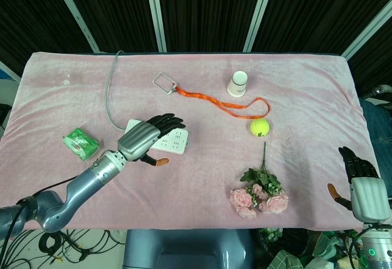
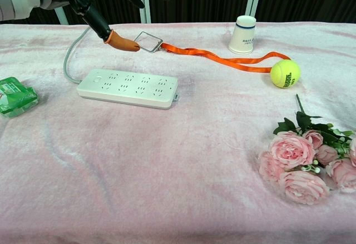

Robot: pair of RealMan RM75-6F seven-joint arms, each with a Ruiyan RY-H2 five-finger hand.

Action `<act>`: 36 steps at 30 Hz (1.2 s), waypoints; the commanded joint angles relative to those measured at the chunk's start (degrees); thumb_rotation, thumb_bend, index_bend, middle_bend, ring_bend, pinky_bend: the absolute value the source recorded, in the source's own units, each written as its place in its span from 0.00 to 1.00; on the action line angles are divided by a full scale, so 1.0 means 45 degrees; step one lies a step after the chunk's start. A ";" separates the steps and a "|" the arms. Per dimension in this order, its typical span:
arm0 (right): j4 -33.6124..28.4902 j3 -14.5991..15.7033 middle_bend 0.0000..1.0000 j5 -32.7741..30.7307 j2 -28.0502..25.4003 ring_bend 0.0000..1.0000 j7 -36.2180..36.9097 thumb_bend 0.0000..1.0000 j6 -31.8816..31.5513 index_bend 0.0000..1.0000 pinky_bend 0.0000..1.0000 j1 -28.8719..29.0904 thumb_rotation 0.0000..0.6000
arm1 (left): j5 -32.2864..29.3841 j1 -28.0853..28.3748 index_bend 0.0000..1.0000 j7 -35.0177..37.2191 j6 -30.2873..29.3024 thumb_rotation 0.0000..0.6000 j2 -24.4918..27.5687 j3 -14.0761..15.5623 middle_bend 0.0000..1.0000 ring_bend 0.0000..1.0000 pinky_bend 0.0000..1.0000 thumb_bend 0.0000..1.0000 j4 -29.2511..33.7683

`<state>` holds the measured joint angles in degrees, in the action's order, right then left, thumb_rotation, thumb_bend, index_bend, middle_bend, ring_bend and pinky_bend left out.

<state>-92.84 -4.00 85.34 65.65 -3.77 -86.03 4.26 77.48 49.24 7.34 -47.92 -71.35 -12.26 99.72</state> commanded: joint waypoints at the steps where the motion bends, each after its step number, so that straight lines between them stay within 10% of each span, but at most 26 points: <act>1: -0.0069 -0.0017 0.09 -0.0168 -0.0064 0.20 0.0008 0.20 0.0133 0.03 0.20 -0.0003 1.00 | -0.0100 0.0052 0.15 -0.0116 0.0047 1.00 -0.0015 0.0022 0.10 0.00 0.13 0.21 -0.0005; 32: -0.0383 -0.0112 0.09 -0.0875 -0.0229 0.19 -0.0394 0.20 0.0609 0.03 0.20 -0.0006 1.00 | -0.0432 0.0098 0.15 -0.0627 -0.0193 1.00 -0.0052 0.0166 0.10 0.00 0.13 0.21 0.0136; 36: -0.0405 -0.0116 0.09 -0.0982 -0.0253 0.19 -0.0446 0.20 0.0688 0.03 0.20 -0.0005 1.00 | -0.0446 0.0098 0.15 -0.1024 -0.0163 1.00 0.0175 0.0254 0.17 0.16 0.30 0.23 -0.0026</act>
<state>-94.64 -4.52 80.98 64.53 -5.76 -82.98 4.24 75.43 49.72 3.85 -48.58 -71.05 -11.36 100.02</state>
